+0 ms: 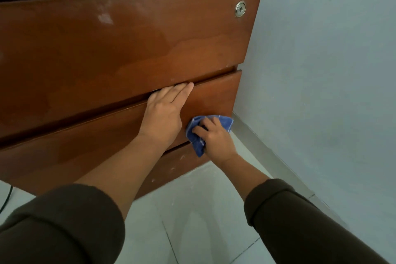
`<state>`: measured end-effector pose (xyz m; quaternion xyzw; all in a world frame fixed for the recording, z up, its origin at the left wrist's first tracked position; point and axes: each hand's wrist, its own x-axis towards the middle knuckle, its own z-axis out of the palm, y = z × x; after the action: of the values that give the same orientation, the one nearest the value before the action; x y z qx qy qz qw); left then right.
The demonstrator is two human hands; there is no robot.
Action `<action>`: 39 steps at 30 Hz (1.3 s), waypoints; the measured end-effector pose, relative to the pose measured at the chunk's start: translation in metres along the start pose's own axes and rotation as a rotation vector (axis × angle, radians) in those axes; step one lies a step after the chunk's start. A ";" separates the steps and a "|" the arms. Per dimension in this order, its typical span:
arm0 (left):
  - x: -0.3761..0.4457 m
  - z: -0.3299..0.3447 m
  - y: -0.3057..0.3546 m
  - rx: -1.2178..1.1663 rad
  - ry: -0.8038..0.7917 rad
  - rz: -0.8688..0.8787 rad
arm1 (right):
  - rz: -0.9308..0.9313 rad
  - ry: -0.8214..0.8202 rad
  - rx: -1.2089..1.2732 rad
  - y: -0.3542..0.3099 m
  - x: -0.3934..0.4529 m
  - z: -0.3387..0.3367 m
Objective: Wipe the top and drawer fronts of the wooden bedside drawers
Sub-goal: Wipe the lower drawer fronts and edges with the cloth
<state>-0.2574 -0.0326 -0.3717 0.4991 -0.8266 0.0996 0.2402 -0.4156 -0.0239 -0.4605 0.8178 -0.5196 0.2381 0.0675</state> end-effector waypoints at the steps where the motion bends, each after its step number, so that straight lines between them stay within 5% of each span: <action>1: -0.001 0.003 0.001 -0.002 0.026 -0.008 | 0.019 -0.066 -0.002 0.003 -0.006 0.009; 6: -0.001 0.008 -0.001 0.011 0.114 0.032 | 0.146 -0.335 -0.039 0.008 -0.018 0.040; 10: -0.001 0.007 0.000 0.015 0.107 0.027 | 0.213 -0.330 0.037 0.008 -0.023 0.042; 17: -0.001 -0.003 0.005 0.029 0.024 0.001 | 0.098 0.313 0.133 0.024 -0.010 -0.030; 20: 0.004 -0.004 0.008 0.094 -0.026 0.070 | 0.132 0.397 0.105 0.038 0.023 -0.063; 27: 0.016 0.015 0.016 0.139 -0.017 0.096 | 0.121 0.257 0.016 0.059 0.015 -0.024; 39: 0.014 0.018 0.015 0.108 -0.010 0.063 | 0.390 -0.461 0.054 0.050 -0.025 0.035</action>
<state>-0.2818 -0.0436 -0.3787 0.4854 -0.8365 0.1494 0.2056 -0.4578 -0.0383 -0.5096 0.7364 -0.6621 0.0684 -0.1210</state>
